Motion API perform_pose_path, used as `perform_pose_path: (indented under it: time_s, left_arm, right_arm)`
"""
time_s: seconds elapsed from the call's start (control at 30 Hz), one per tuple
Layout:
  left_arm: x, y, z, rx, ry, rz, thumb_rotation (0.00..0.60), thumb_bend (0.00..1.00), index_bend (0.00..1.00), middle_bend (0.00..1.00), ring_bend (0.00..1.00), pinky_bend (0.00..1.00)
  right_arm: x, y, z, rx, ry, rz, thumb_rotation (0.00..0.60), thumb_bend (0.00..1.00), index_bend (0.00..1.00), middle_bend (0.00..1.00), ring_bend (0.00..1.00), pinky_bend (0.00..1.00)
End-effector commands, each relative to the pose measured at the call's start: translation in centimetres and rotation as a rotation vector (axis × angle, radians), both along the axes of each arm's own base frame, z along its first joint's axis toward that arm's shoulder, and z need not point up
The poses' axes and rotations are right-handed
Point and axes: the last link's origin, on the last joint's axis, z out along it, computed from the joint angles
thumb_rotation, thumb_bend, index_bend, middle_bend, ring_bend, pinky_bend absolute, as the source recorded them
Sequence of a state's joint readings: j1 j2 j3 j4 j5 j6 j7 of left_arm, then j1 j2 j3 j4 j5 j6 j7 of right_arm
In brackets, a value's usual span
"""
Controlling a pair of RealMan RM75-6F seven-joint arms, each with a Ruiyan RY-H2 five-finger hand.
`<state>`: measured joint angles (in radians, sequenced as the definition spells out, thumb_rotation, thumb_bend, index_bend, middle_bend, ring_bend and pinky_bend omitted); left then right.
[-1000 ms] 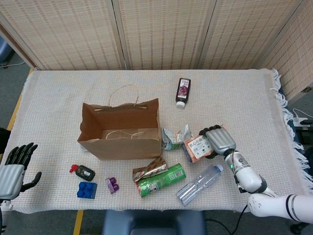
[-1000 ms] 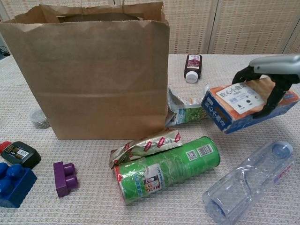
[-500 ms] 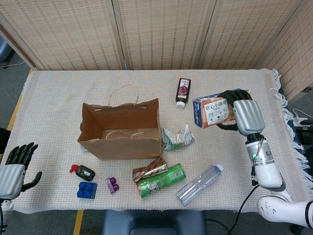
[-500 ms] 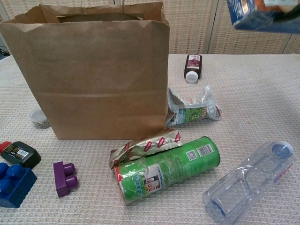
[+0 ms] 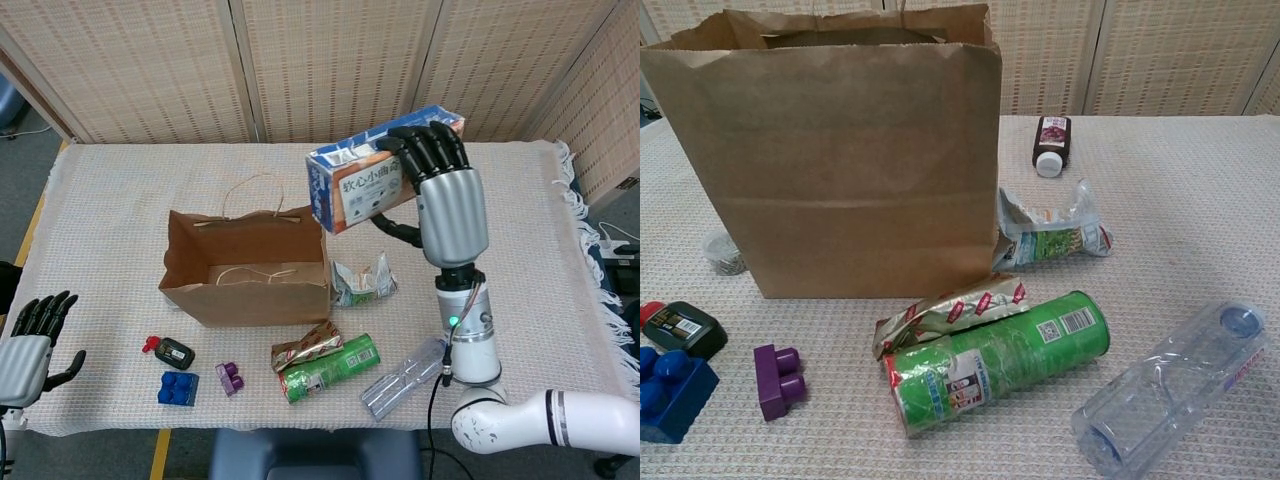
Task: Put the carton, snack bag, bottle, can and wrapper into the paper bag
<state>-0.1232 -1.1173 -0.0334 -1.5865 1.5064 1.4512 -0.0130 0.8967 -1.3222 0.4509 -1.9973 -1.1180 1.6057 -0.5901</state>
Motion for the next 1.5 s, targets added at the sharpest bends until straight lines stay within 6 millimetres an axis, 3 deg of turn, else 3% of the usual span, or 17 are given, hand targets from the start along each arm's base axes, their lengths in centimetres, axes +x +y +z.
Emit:
perform_pose_path:
  time_s: [0.03, 0.23, 0.33, 0.4, 0.73, 1.03, 1.5]
  left_arm:
    - [0.0, 0.0, 0.0, -0.001, -0.001, 0.000, 0.600, 0.37, 0.00, 0.00, 0.00, 0.00]
    - [-0.1, 0.0, 0.1, -0.001, -0.007, 0.000, 0.600, 0.37, 0.00, 0.00, 0.00, 0.00]
    - [-0.1, -0.1, 0.1, -0.001, -0.008, 0.000, 0.600, 0.37, 0.00, 0.00, 0.00, 0.00]
    - [-0.2, -0.2, 0.1, 0.000, -0.016, 0.001, 0.600, 0.37, 0.00, 0.00, 0.00, 0.00]
    - [-0.2, -0.3, 0.2, 0.004, -0.016, 0.002, 0.600, 0.37, 0.00, 0.00, 0.00, 0.00]
    - [-0.3, -0.4, 0.2, 0.006, -0.018, 0.004, 0.600, 0.36, 0.00, 0.00, 0.00, 0.00]
    - [-0.3, -0.4, 0.2, 0.006, -0.018, 0.003, 0.600, 0.37, 0.00, 0.00, 0.00, 0.00]
  right_arm:
    - [5.3, 1.7, -2.4, -0.008, -0.033, 0.106, 0.600, 0.27, 0.51, 0.57, 0.56, 0.47]
    - [8.6, 2.9, -6.0, -0.003, -0.017, 0.144, 0.600, 0.27, 0.51, 0.57, 0.56, 0.47]
    - [8.9, 3.0, -6.6, -0.012, 0.004, 0.149, 0.600, 0.27, 0.51, 0.57, 0.55, 0.46]
    - [9.2, 3.0, -8.0, -0.084, 0.167, 0.166, 0.600, 0.27, 0.51, 0.57, 0.55, 0.46]
    - [9.4, 3.6, -10.0, -0.154, 0.452, 0.224, 0.600, 0.27, 0.51, 0.57, 0.55, 0.45]
    - [9.0, 2.7, -9.7, -0.322, 0.677, 0.187, 0.600, 0.27, 0.51, 0.57, 0.55, 0.44]
    - [6.2, 1.7, -10.0, -0.335, 1.051, 0.160, 0.600, 0.27, 0.51, 0.57, 0.53, 0.39]
